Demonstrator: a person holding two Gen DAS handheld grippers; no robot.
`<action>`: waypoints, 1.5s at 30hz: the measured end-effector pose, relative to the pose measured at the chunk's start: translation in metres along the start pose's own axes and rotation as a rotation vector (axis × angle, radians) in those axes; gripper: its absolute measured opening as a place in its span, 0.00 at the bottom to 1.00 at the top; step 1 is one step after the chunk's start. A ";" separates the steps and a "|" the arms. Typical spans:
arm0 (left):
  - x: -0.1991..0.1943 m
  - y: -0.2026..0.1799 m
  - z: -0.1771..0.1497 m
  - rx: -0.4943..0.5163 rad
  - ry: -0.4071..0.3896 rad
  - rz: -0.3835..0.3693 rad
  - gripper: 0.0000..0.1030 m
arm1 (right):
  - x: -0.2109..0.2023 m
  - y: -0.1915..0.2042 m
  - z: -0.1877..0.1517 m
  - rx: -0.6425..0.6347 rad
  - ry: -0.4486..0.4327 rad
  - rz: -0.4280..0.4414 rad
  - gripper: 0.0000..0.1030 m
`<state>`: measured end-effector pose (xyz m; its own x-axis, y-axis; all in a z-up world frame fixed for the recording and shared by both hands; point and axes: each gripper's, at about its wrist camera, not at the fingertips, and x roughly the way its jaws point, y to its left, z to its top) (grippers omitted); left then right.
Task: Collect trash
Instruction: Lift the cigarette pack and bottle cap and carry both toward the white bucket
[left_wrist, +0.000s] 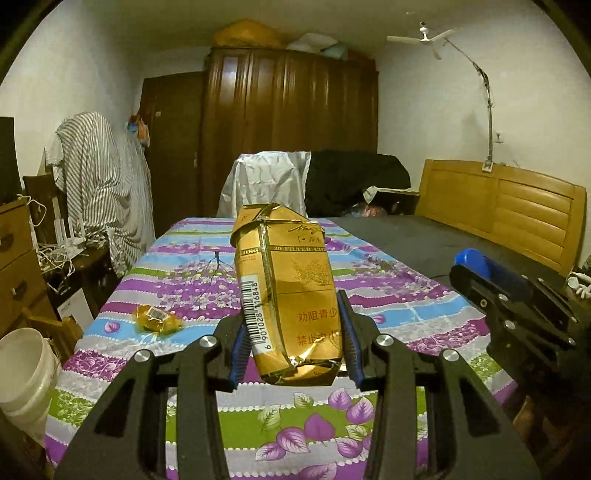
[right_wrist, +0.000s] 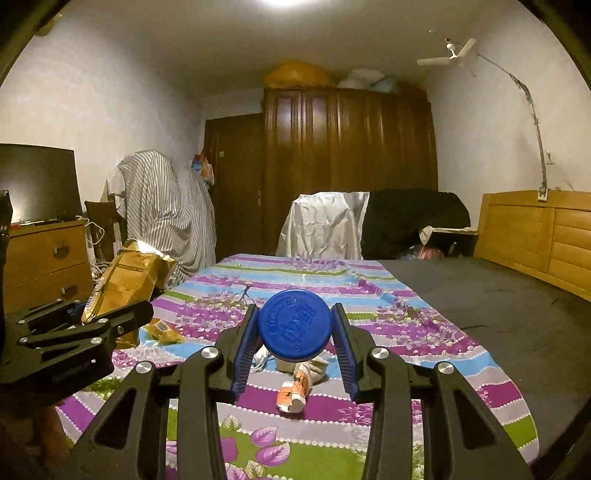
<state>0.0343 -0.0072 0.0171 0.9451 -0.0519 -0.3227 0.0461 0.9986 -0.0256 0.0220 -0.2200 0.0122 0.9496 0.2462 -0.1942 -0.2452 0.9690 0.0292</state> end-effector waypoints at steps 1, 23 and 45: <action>-0.001 0.000 0.000 0.001 -0.003 0.001 0.39 | -0.005 0.001 0.001 0.000 -0.002 0.001 0.40; -0.014 0.013 0.004 -0.011 -0.014 0.023 0.39 | 0.016 0.004 0.009 -0.014 0.009 0.026 0.40; -0.052 0.127 0.021 -0.087 -0.035 0.275 0.39 | 0.080 0.124 0.059 -0.068 0.020 0.348 0.40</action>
<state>-0.0024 0.1227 0.0505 0.9290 0.2223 -0.2959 -0.2397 0.9706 -0.0232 0.0786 -0.0790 0.0578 0.8027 0.5606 -0.2033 -0.5669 0.8232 0.0317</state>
